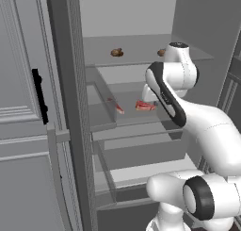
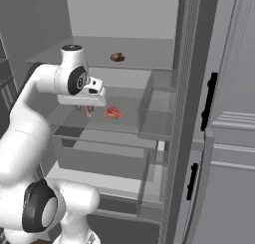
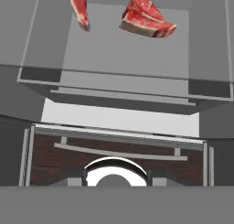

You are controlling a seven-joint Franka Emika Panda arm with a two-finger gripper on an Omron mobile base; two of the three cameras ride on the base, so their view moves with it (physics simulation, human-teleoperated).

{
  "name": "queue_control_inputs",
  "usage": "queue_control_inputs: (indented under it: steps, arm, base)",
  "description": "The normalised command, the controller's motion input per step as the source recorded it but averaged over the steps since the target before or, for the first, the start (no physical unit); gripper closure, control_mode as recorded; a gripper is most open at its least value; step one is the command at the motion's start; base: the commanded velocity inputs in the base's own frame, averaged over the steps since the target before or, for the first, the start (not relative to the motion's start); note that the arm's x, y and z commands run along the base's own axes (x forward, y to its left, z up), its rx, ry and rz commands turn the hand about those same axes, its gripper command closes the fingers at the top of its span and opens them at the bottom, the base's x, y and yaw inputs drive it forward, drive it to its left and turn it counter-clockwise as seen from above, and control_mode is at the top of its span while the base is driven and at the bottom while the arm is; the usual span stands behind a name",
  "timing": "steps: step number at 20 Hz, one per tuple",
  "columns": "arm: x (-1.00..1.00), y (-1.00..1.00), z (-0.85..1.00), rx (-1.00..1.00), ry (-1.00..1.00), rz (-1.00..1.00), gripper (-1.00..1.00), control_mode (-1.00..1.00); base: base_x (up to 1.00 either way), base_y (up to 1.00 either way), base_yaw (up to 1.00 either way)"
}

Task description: Place one mushroom and one steak in each tupperware on the nearby counter, to pack two identical lunches.

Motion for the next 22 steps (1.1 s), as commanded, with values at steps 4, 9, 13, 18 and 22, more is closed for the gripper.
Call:
queue_control_inputs:
  steps: [4,9,13,18,22]
  arm:
    - [0.04,0.20,-0.17,-0.05,0.00,-0.02,-1.00,-1.00]
    - [0.04,0.37,-0.85,-0.01,0.00,0.01,-1.00,-1.00]
    - [0.40,0.26,-1.00,0.00,-0.01,0.06,-1.00,-1.00]
    - [0.81,0.21,-0.78,0.00,-0.08,0.16,-1.00,-1.00]
    - [0.58,0.08,0.00,0.01,-0.04,0.17,-1.00,-1.00]
  base:
    - [0.00,0.00,0.00]
    - [0.00,0.00,0.00]
    - [0.00,0.00,0.00]
    - [0.00,0.00,0.00]
    - [0.00,0.00,0.00]
